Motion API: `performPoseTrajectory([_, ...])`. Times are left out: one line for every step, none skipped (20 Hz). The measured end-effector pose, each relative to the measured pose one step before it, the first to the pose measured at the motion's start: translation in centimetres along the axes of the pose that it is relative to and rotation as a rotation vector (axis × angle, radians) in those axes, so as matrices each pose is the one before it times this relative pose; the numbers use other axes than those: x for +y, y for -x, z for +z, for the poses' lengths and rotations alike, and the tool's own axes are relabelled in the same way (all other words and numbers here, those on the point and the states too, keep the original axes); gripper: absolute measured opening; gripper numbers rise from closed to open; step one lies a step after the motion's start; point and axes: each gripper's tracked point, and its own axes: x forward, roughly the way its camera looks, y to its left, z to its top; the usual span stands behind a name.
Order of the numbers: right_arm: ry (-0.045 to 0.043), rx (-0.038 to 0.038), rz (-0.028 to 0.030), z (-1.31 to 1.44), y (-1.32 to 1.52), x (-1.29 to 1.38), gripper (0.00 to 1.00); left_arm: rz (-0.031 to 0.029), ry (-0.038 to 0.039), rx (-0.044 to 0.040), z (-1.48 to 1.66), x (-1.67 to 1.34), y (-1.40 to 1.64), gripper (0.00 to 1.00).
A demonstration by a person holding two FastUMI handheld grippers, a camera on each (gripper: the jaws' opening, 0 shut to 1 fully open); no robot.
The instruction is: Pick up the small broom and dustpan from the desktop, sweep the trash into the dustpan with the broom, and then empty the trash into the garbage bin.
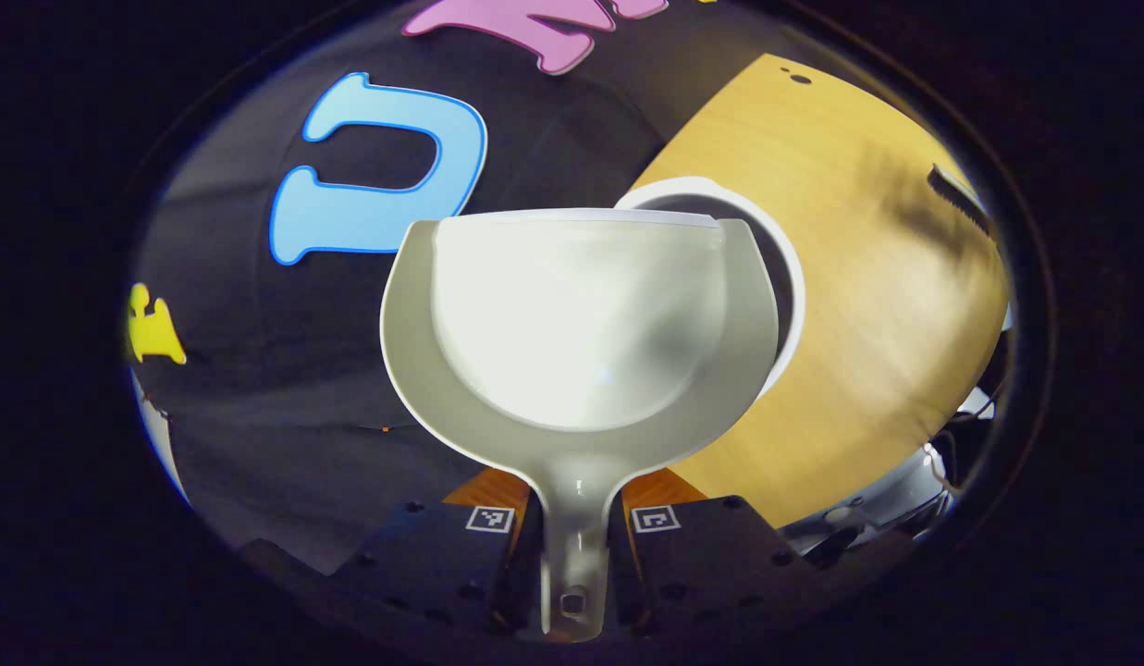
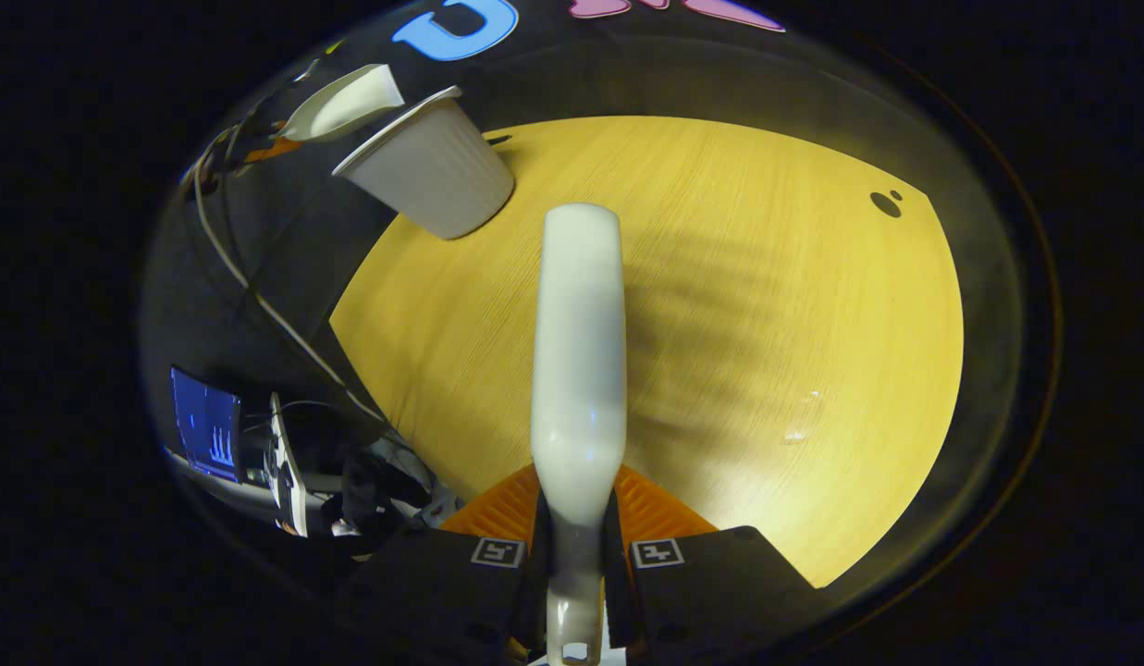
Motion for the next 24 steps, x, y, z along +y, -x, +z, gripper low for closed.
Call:
performPoseTrajectory([-0.01425,-0.02645,-0.04314,0.291,0.102,-0.476,0.28,-0.02174,0.04798,-0.06077,1.290,-0.919,0.403,0.29])
performPoseTrajectory([0.00112,-0.01696,-0.04305,0.015,0.200,-0.505,0.28,-0.02964,0.02717,-0.06060,0.519,-0.519,0.183,0.29])
performPoseTrajectory([-0.00245,-0.01966,-0.03179,-0.103,0.182,0.087,0.28,-0.02849,0.01888,-0.06197,1.300,-1.609,0.141,0.29])
performPoseTrajectory([-0.01334,-0.00978,-0.01888,-0.261,0.236,0.218,0.28,-0.03476,0.01626,-0.06233,0.903,-1.442,0.354,0.30])
performPoseTrajectory([-0.02379,-0.01160,-0.00796,-0.306,0.189,0.652,0.28,-0.04651,0.02339,-0.05752,0.747,-2.255,-0.665,0.29])
performPoseTrajectory([-0.02213,-0.00479,-0.00619,-0.240,0.046,0.248,0.28,-0.04232,0.02213,-0.02794,0.309,-1.772,0.373,0.29])
performPoseTrajectory([-0.02057,0.00263,-0.00783,-0.630,0.067,0.136,0.28,-0.04604,0.03464,-0.00973,-0.242,-2.327,-0.730,0.29])
performPoseTrajectory([-0.02297,-0.00159,-0.01548,-0.476,0.317,-0.400,0.28,-0.04351,0.03550,-0.00847,-0.293,-2.706,-1.055,0.30])
performPoseTrajectory([-0.02646,-0.00789,-0.02131,-0.310,0.219,-0.555,0.28,-0.03627,0.02624,-0.00281,-0.552,-2.487,-0.769,0.30])
performPoseTrajectory([-0.02246,-0.00583,-0.01862,-0.252,0.052,-0.556,0.31,-0.03177,0.02751,0.00181,-0.625,-1.934,-0.915,0.30])
performPoseTrajectory([-0.02101,-0.00002,-0.02059,-0.400,0.039,-0.468,0.28,-0.02874,0.03605,0.00132,-0.638,-2.010,-1.127,0.30])
performPoseTrajectory([-0.01817,-0.00385,-0.02079,-0.060,-0.305,-0.564,0.28,-0.03195,0.05172,0.00465,-0.977,-2.141,-1.154,0.30])
performPoseTrajectory([-0.02100,-0.00372,-0.01958,-0.063,-0.436,-0.314,0.28,-0.02958,0.05751,0.01226,-1.108,-1.598,-1.269,0.30])
performPoseTrajectory([-0.02068,0.00448,-0.01060,-0.183,-0.560,-0.146,0.28,-0.02027,0.06427,0.01921,-1.385,-1.378,-1.534,0.30])
performPoseTrajectory([-0.00988,0.01061,-0.00951,-0.376,-0.688,0.034,0.24,-0.01000,0.06056,0.01562,-1.013,-0.638,-1.592,0.29])
performPoseTrajectory([0.00336,0.01584,-0.01363,-0.302,-0.791,0.039,0.28,-0.00597,0.05521,0.01259,-0.897,-0.267,-1.841,0.30])
performPoseTrajectory([0.01294,0.01288,-0.01519,-0.110,-0.875,0.220,0.28,0.00160,0.04537,0.01768,-0.857,-0.021,-1.886,0.29])
performPoseTrajectory([0.01760,0.01473,-0.01393,-0.127,-0.824,0.347,0.32,0.00185,0.04234,0.02063,-0.864,0.043,-1.499,0.30])
performPoseTrajectory([0.01203,0.01344,-0.01156,-0.045,-0.767,0.652,0.28,0.00204,0.03599,0.02653,-0.886,-0.242,-1.678,0.30])
performPoseTrajectory([0.00690,0.01007,-0.00153,0.214,-0.644,0.654,0.28,0.00178,0.03303,0.03308,-1.032,-0.076,-1.331,0.30])
performPoseTrajectory([-0.00010,0.01226,0.00411,0.226,-0.588,0.611,0.28,-0.00104,0.02574,0.02156,-0.747,0.150,-0.873,0.30])
performPoseTrajectory([-0.00374,0.00811,0.01094,0.581,-0.607,0.656,0.28,0.00042,0.02352,0.02632,-0.813,0.297,-0.846,0.31])
performPoseTrajectory([-0.00256,0.00233,0.00448,0.802,-0.872,0.741,0.28,0.00201,0.02011,0.02197,-0.525,0.134,-0.631,0.31])
performPoseTrajectory([-0.00275,0.00814,-0.00531,0.481,-0.717,0.399,0.28,0.00244,0.01398,0.01532,-0.565,-0.105,-0.152,0.31])
